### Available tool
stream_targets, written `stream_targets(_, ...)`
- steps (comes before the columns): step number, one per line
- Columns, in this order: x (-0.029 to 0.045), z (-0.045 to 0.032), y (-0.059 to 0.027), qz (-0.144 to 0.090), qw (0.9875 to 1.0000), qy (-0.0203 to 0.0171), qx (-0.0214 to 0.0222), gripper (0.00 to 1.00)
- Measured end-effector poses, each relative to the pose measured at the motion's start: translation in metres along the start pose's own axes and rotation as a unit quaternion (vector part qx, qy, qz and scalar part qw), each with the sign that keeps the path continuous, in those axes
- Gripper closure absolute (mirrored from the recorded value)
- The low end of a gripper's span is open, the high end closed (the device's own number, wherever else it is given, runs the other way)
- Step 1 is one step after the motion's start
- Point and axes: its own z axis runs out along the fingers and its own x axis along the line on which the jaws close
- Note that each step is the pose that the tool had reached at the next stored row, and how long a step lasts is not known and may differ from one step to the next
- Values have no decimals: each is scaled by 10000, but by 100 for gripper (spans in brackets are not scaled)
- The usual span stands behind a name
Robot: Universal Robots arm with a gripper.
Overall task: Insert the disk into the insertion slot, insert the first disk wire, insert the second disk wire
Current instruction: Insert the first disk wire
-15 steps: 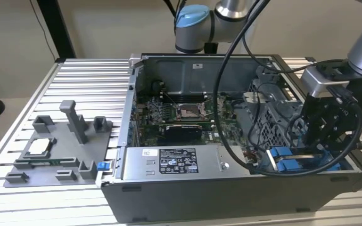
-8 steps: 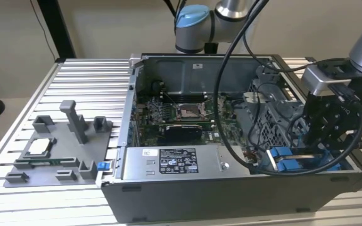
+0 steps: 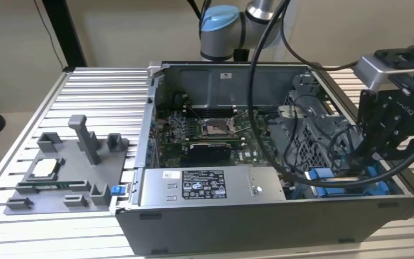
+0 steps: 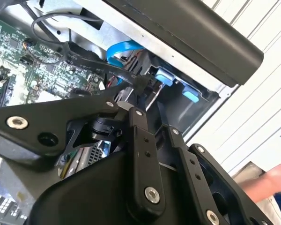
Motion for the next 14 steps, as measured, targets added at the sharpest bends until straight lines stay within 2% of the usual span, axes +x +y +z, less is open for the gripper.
stream_targets(4,0,-60,1,-1,10000,-1,0,100)
stream_targets(8,-6,-68,-6,0,10000,0,0,100)
stream_targets(14,-24,-75,-85,0,10000,13,-6,100)
